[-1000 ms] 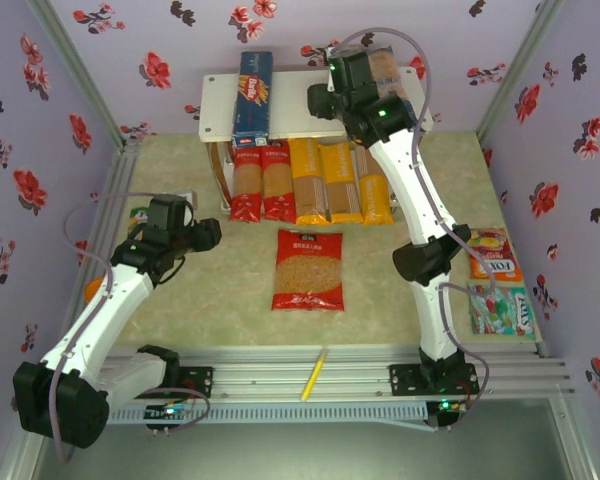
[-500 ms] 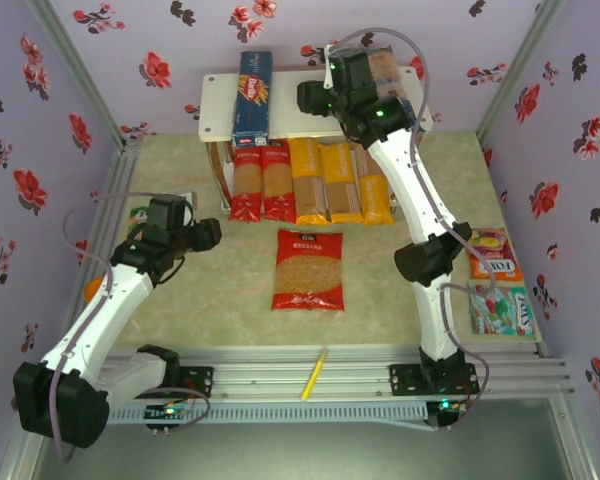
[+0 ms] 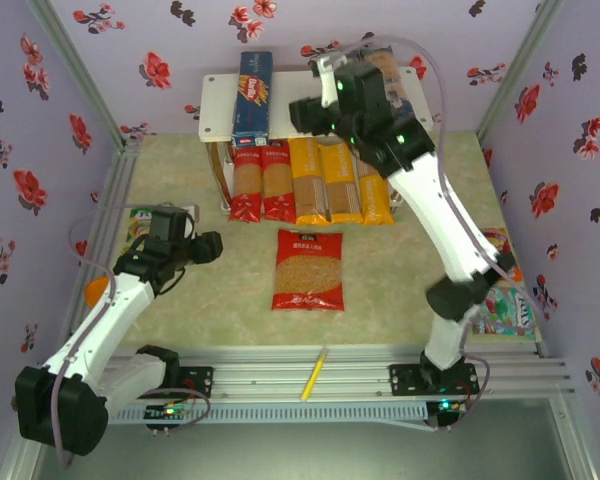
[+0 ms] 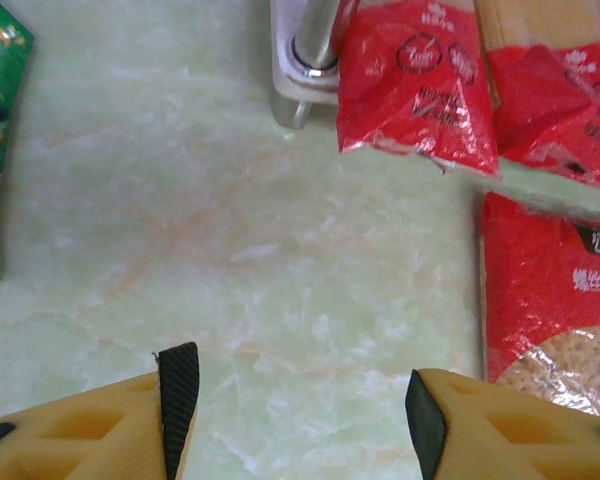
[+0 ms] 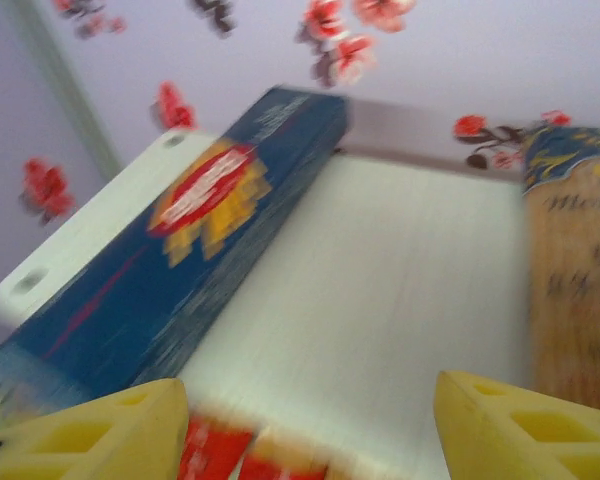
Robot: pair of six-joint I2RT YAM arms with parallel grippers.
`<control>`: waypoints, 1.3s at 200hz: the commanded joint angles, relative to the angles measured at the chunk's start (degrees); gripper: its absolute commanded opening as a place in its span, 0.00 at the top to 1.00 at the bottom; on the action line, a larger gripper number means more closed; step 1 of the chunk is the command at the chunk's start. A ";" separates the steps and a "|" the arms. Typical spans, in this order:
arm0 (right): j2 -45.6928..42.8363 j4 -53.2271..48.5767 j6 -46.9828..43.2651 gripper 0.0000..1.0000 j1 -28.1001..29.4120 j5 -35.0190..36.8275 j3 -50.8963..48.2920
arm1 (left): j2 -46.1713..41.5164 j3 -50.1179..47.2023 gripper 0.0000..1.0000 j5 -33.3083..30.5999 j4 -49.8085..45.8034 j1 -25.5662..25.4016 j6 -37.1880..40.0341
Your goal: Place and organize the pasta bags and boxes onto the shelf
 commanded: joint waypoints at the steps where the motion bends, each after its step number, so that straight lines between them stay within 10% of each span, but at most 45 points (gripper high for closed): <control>1: -11.10 -0.80 -1.67 0.33 5.85 5.48 -13.68 | -1.00 -3.21 0.45 2.08 0.38 -0.67 -0.91; 93: -27.12 1.12 37.32 0.26 16.09 4.43 -63.87 | 14.95 -5.87 0.48 -0.16 7.90 -13.07 -7.37; 260: 2.05 5.40 40.64 0.01 13.49 -0.95 -56.04 | 29.76 0.66 0.45 1.93 10.43 -15.45 -5.95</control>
